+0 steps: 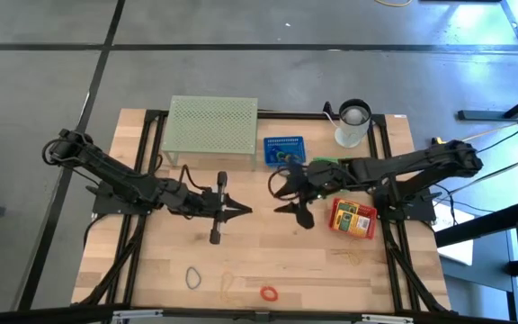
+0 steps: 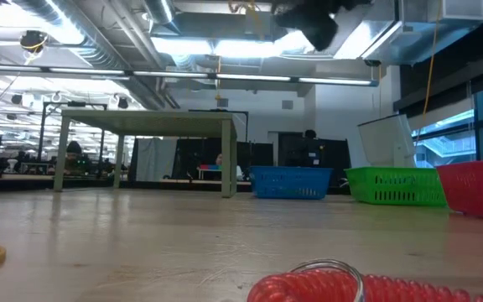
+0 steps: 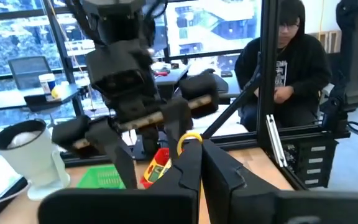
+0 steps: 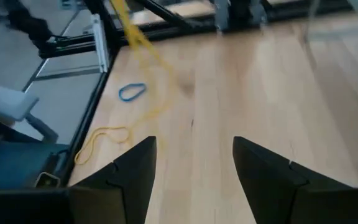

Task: Pick & Place Office Desk Supplies
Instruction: Put the yellow rubber band into the green bin

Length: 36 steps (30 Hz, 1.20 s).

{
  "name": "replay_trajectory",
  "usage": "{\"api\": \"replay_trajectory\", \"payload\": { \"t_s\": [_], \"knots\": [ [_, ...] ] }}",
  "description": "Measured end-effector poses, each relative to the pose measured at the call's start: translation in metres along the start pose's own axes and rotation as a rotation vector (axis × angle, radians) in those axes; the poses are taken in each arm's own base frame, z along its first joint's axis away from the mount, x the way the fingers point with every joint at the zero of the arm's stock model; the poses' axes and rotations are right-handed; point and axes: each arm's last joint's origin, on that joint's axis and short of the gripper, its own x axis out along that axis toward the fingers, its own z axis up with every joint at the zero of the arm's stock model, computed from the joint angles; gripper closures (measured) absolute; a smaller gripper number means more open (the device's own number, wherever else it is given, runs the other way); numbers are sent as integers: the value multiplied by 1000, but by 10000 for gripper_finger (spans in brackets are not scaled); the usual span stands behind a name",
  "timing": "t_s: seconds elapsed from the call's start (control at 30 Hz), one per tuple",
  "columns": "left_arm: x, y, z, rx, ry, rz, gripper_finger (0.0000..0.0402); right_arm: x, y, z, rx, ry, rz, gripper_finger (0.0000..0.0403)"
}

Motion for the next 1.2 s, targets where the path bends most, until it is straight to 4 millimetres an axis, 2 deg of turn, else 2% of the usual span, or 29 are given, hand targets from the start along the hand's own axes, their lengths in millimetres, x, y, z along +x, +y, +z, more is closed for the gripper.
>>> {"api": "replay_trajectory", "payload": {
  "t_s": [0.17, 0.33, 0.7, 1.0, 1.2],
  "knots": [
    [0, 0, 2, 11, -15, 1, 400, 23, 2, 2, -140, -79, 27, 188],
    [0, 0, 1, 57, -13, 9, 400, 36, 2, 5, -227, -146, 32, 188],
    [1, 8, 12, 162, -110, 78, 400, 39, 3, 11, -236, -222, 41, 188],
    [6, 26, 14, 146, -150, 76, 400, 38, 4, 14, -240, -250, 52, 188],
    [7, 29, 14, 147, -151, 76, 400, 38, 3, 14, -238, -257, 35, 188]
  ]
}}
